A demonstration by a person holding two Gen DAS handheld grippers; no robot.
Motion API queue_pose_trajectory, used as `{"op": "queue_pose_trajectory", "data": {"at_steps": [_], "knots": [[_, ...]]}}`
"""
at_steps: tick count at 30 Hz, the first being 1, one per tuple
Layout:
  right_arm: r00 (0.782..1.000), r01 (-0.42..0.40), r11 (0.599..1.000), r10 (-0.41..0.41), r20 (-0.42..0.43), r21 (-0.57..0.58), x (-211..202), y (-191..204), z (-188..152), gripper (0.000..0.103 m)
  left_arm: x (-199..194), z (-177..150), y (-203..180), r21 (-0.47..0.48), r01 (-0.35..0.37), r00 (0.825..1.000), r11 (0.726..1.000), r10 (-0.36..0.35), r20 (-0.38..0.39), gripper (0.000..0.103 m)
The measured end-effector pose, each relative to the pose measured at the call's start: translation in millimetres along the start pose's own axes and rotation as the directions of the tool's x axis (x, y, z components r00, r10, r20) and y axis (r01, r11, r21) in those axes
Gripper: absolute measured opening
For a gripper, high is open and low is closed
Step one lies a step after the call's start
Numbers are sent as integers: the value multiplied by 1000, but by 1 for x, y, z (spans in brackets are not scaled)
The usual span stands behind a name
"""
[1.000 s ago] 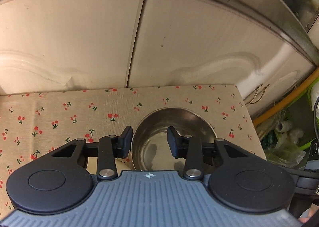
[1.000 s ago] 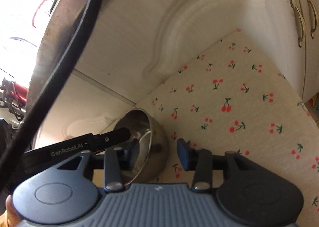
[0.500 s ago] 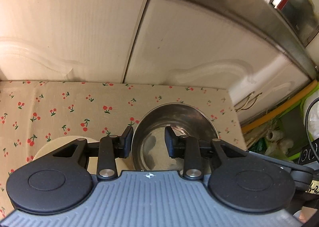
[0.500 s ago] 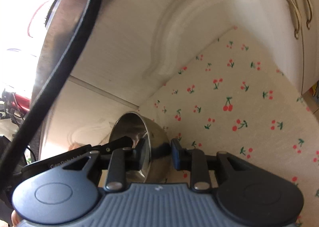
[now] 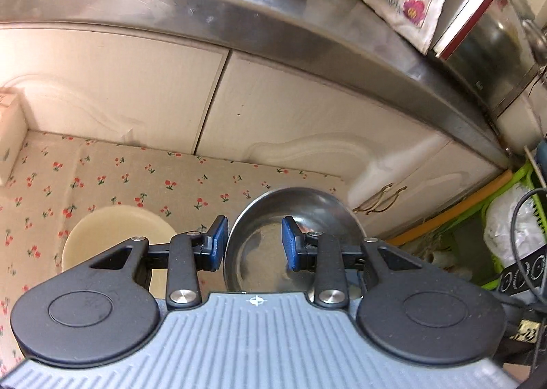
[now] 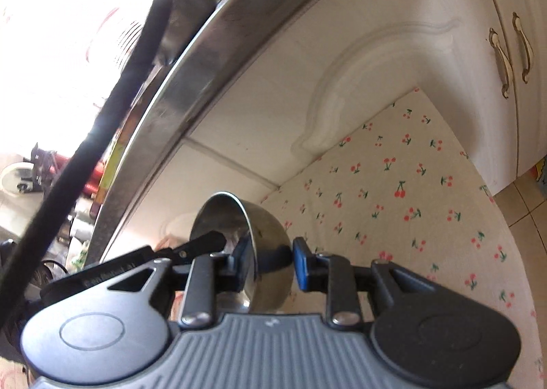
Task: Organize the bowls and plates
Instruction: 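Lift and carry the steel bowl with both grippers toward the plate stack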
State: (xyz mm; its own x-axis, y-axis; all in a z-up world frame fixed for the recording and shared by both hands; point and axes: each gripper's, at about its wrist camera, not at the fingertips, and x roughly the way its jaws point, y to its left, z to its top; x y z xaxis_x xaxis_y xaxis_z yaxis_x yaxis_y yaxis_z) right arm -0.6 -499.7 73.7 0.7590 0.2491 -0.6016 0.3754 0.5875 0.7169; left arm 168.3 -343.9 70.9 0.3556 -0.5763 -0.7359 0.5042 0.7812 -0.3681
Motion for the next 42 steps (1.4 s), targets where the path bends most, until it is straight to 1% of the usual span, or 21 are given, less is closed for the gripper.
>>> {"op": "queue_pose_trajectory", "data": {"at_steps": [5,12,15,18,20,24,29,33,35,37,42], "knots": [[999,-5,1000,4,-49,-29,-5,10,-11,27,-25,-14,2,-29,2,1000,1000,-2,12,35],[995,-21,998,14,-104,-64,-36,19,-29,27,-51,-50,2,-93,8,1000,996,-6,23,35],[989,-27,997,17,-146,-68,-45,18,-39,27,-63,-67,8,-134,11,1000,991,-8,24,35],[981,-35,996,17,-195,-88,-54,18,-52,27,-72,-86,9,-150,-4,1000,989,7,17,35],[973,-37,994,12,-230,-102,-59,18,-61,27,-75,-98,12,-169,-12,1000,986,14,7,35],[954,-36,991,-4,-299,-128,-64,12,-80,27,-79,-127,17,-178,-30,999,984,24,-32,36],[922,-30,990,-25,-387,-136,-67,-1,-104,27,-71,-162,15,-182,-68,995,981,53,-87,36],[894,-22,993,-31,-447,-112,-66,-12,-122,28,-63,-186,22,-189,-99,988,977,74,-132,36],[884,-19,993,-38,-466,-115,-64,-16,-127,29,-58,-194,24,-182,-114,985,977,87,-150,36],[874,-11,995,-39,-485,-99,-61,-21,-131,29,-54,-205,28,-194,-126,982,973,95,-163,36],[848,1,997,-43,-528,-79,-53,-29,-141,29,-43,-211,37,-211,-149,978,966,113,-177,36]]}}
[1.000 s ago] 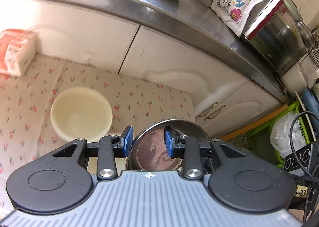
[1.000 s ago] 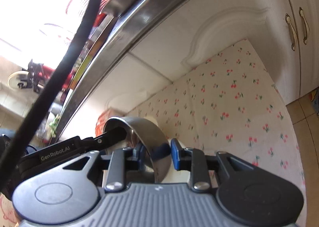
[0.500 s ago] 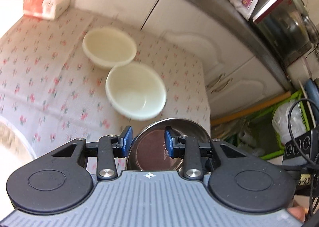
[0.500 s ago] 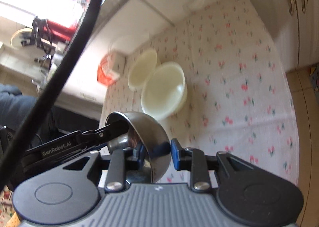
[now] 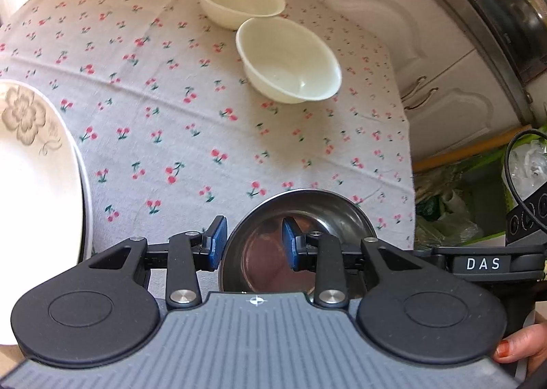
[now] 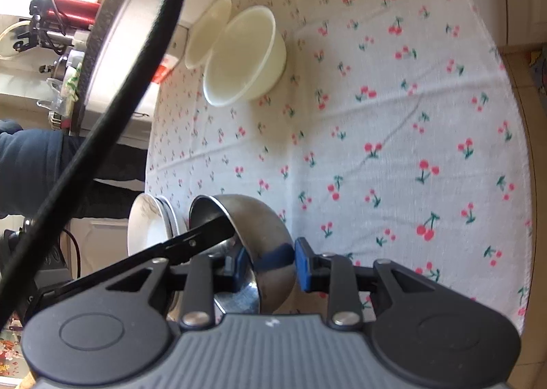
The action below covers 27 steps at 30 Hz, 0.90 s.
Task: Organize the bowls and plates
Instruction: 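Lift and carry the steel bowl with both grippers toward the plate stack, then lower the steel bowl onto the cloth and open both grippers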
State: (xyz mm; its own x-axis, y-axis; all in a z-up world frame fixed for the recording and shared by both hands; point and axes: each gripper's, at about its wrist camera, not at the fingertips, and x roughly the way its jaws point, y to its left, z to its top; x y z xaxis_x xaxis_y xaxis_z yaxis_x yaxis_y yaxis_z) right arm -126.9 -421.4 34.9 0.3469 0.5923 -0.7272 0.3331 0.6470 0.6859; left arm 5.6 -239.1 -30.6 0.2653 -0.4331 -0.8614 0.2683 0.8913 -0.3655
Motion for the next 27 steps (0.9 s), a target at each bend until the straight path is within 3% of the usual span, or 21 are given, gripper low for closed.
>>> {"op": "queue_pose_trajectory", "data": {"at_steps": [13,15,16,18,20,27], "knots": [[999,13,1000,-13,-32,-4,10,-10,-3,29,9,-15,11,-35,-2,999,999,0,-36,35],[999,21,1000,-21,-31,-7,10,-10,-4,31,8,-16,13,-37,-5,999,999,3,-42,39],[999,20,1000,-21,-27,-8,10,-10,-4,33,6,-15,13,-37,-15,999,999,13,-46,42],[1000,10,1000,-10,-12,-12,6,-9,-3,39,1,-13,15,-28,-16,999,999,15,-39,61],[1000,1,1000,-1,12,-20,-1,-9,-2,48,-7,-10,17,-24,-6,1000,1000,6,-21,69],[994,-14,1000,16,112,-21,-23,0,15,76,-33,14,22,-14,-31,999,999,31,9,79]]}}
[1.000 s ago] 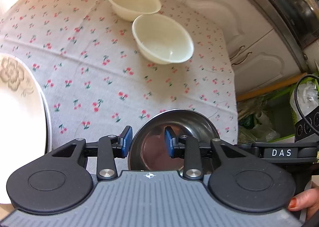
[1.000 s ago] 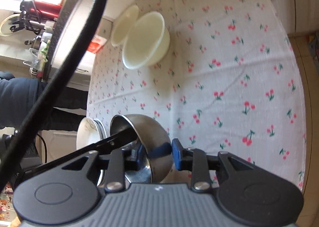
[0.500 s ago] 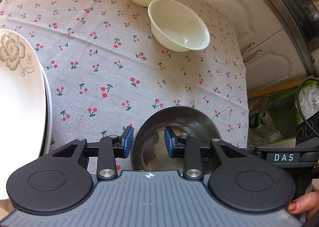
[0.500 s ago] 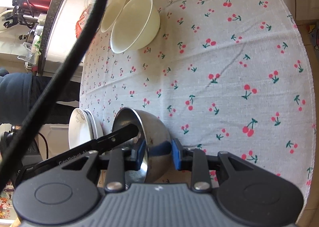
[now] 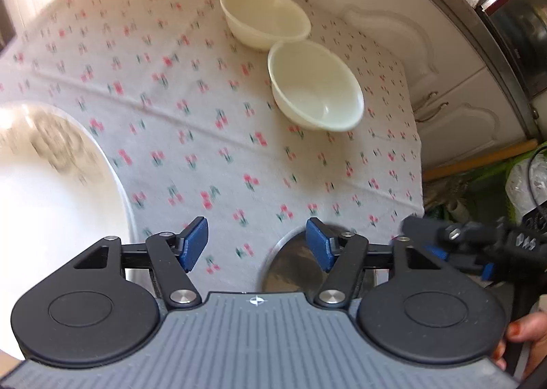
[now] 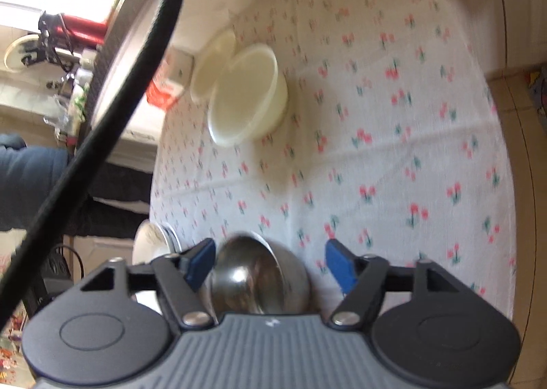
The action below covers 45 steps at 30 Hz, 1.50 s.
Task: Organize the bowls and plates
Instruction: 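Lower the steel bowl onto the cloth and open both grippers, then move both grippers to the cream bowl rim and grasp it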
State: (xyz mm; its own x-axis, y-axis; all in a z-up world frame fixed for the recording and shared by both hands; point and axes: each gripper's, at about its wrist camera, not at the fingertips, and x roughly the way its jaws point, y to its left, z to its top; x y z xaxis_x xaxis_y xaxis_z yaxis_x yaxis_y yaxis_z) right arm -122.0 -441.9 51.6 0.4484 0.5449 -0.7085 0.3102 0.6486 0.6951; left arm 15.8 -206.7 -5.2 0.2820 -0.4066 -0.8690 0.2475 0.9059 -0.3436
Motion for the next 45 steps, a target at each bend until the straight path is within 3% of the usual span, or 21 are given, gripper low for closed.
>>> {"op": "queue_pose_trajectory", "data": {"at_steps": [4,6,10,14,26,37,39,42,45], "knots": [[997,-17,1000,18,74,-11,-3,15,20,88,-12,25,5,-18,-4,999,1000,4,47,86],[993,-28,999,31,112,-24,-3,23,32,89,-15,38,8,-19,-11,997,1000,12,74,93],[984,-42,998,49,170,-45,6,36,64,89,-12,66,10,-29,-85,988,996,88,125,96],[976,-43,996,58,208,-76,20,48,91,89,-3,92,21,-73,-95,983,993,105,150,98],[978,-78,997,79,193,-15,80,51,153,89,43,147,31,-159,-75,975,985,105,195,99],[980,-108,991,94,174,74,114,35,171,88,88,167,31,-187,-68,985,980,96,147,72],[979,-110,991,94,178,79,116,33,173,87,94,169,30,-187,-64,985,980,92,145,61],[980,-109,990,93,174,84,121,30,177,82,101,170,29,-189,-56,986,980,84,144,49],[982,-103,991,89,165,79,125,29,180,71,105,169,29,-185,-54,986,981,82,148,41]]}}
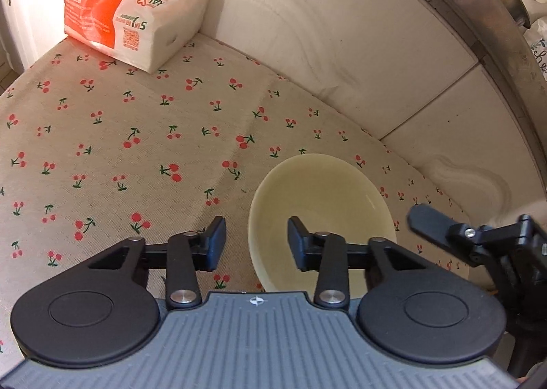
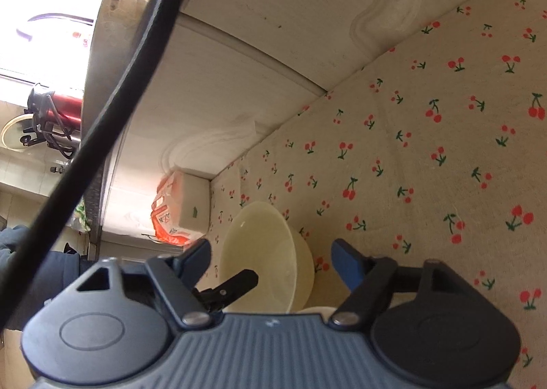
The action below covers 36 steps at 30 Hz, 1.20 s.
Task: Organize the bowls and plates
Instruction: 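Move both grippers to the cream bowl rim and grasp it, then lift the larger cream bowl by its rim with both grippers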
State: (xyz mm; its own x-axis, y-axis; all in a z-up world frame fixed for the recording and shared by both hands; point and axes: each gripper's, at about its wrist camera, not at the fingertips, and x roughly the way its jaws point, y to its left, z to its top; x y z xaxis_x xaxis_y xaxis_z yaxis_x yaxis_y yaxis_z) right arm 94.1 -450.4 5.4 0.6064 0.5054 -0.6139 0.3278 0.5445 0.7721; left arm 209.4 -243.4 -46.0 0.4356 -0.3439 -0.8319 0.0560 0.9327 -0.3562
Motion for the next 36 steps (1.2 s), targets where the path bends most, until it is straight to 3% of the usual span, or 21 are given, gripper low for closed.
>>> {"op": "queue_pose_trajectory", "data": {"at_steps": [6,8,10,24,36], "knots": [[1000,24,1000,-24,-15,-7,10,0,0,53,1,-3,0,-3,5,1000,1000,-5,2,33],[999,40,999,-40,-15,-24,13,2,-1,41,3,-4,0,-2,6,1000,1000,-6,5,31],[999,51,998,-52,-18,-47,15,3,-2,34,3,-5,-1,0,6,1000,1000,-6,12,28],[998,57,995,-56,15,-85,18,7,-2,28,5,-1,-4,-6,35,999,999,-35,0,21],[998,28,991,-20,60,-129,-9,25,-8,27,-30,0,-9,9,82,996,997,-82,32,20]]}}
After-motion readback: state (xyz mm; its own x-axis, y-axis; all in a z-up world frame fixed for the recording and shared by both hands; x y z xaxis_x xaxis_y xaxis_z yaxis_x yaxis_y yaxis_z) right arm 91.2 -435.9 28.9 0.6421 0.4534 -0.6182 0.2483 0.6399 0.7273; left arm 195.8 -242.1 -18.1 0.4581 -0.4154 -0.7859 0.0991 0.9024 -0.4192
